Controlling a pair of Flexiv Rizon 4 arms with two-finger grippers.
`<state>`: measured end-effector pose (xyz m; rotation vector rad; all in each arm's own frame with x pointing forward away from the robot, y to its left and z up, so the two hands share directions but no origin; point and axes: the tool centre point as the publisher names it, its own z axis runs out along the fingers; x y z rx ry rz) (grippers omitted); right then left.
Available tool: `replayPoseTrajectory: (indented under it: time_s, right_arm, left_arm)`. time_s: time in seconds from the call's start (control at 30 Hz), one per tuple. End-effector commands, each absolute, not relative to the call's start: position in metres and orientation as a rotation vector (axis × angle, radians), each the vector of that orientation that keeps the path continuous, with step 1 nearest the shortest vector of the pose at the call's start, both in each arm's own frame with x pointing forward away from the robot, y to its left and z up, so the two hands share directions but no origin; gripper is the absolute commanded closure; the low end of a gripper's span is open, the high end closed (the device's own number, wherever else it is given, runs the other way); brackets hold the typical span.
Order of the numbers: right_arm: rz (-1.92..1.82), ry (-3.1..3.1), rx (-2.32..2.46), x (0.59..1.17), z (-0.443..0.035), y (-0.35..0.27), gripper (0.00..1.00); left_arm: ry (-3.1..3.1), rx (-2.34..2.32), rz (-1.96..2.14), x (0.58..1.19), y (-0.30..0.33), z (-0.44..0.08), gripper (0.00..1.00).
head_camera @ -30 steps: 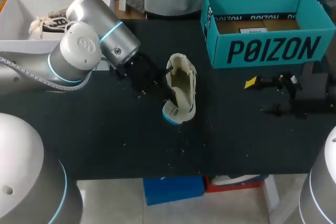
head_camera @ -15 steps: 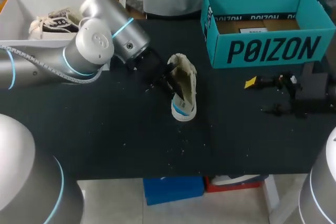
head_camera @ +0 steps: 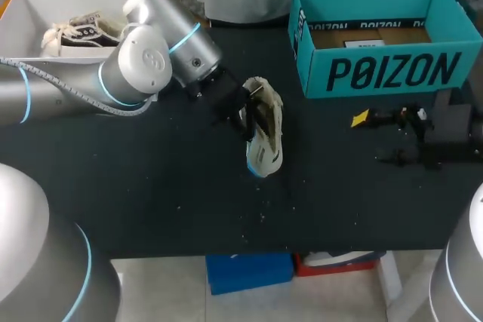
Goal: Take the shoe out of the shoebox, open the shoe tongue, remove and reinsert the insole, then place the shoe into the shoebox
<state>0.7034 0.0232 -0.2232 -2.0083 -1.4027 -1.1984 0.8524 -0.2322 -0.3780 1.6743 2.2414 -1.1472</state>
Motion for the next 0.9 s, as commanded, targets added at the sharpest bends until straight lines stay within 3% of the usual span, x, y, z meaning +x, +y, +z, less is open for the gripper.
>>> replayPoseTrajectory:
  time_s: [0.03, 0.5, 0.67, 0.73, 0.77, 0.8, 0.83, 0.9]
  right_arm:
    - [-1.199, -1.402, -2.009, 0.703, -0.223, 0.023, 0.0]
    - [-1.199, -1.402, -2.009, 0.703, -0.223, 0.023, 0.0]
    - [-1.199, -1.402, -2.009, 0.703, -0.223, 0.023, 0.0]
    - [-1.199, -1.402, -2.009, 0.703, -0.223, 0.023, 0.0]
    - [-1.199, -1.402, -2.009, 0.703, -0.223, 0.023, 0.0]
    - [-1.199, -1.402, -2.009, 0.703, -0.223, 0.023, 0.0]
    - [-1.199, -1.402, -2.009, 0.703, -0.223, 0.023, 0.0]
    - [-1.199, -1.402, -2.009, 0.703, -0.223, 0.023, 0.0]
  left_arm:
    - [2.226, 1.661, -1.151, 0.844, -0.227, -0.366, 0.51]
    - [2.178, 1.695, -1.249, 0.789, -0.217, -0.347, 0.56]
    - [2.155, 1.714, -1.269, 0.774, -0.215, -0.342, 0.62]
    - [2.151, 1.717, -1.27, 0.772, -0.213, -0.34, 0.75]
    - [2.15, 1.719, -1.269, 0.771, -0.212, -0.34, 0.77]
    - [2.149, 1.722, -1.267, 0.771, -0.211, -0.34, 0.95]
    - [2.151, 1.724, -1.27, 0.771, -0.21, -0.34, 1.0]
    - [2.149, 1.731, -1.279, 0.771, -0.209, -0.34, 1.0]
